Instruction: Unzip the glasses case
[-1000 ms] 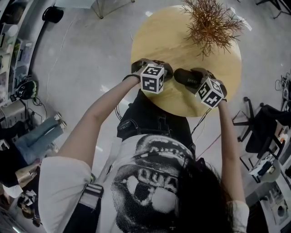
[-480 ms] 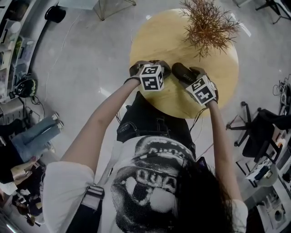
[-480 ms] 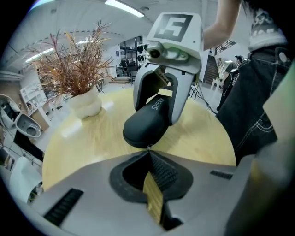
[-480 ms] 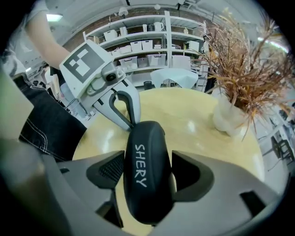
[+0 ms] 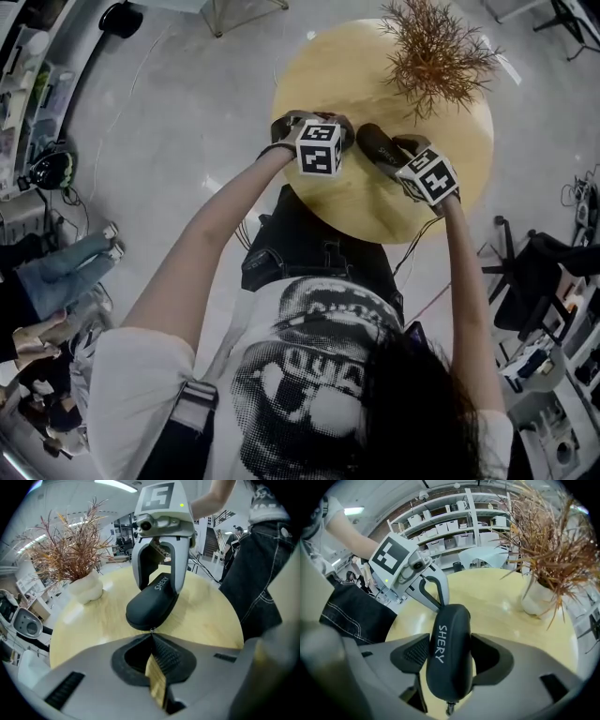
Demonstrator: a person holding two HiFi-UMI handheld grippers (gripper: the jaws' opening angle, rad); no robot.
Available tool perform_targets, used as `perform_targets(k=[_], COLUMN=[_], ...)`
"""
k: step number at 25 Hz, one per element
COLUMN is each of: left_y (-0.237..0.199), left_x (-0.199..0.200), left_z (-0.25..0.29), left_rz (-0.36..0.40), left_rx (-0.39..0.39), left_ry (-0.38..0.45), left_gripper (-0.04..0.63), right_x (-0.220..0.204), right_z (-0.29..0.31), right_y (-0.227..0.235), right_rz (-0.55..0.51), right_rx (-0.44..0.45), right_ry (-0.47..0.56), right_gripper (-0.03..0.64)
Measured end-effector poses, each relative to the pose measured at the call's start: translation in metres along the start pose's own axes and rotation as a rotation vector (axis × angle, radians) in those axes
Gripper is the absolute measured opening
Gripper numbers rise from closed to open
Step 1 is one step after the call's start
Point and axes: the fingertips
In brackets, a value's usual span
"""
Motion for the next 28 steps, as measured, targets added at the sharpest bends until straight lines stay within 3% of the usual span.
perform_targets(k=[6,13,18,28], left_y=[0.007,0.012,0.025,0.045], left_x=[0.003,0.008,0.029,0.038], left_z=[0.000,-0.002,-0.002,-0.007], left_rz=[-0.114,-0.208,-0.270,-0.383], left_rx=[0.032,0.084,0.081,0.151], left_ry=[0.022,0.032,0.072,0.110], left_gripper=[0.012,0.012,0.012,0.012], right_x=[-0.003,-0.004,-0.009,-0.002], right_z=[-0.001,0.000,-0.003,0.001], right_y=[0.005,0.008,0.013,0.012], right_rz=[0.114,0.211,0.429,0.655], right_rx=[-0.032,-0.032,0.006,0.037], right_ry=[0.084,0.092,0.190,0.303], right_gripper=[0.276,0.276,0.275,0.275])
Point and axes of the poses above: the fingertips, and each gripper's own axes: z forward along the fingers, y to its right, x out of its top, and after that the axes turned 9 degrees about x, right-handed
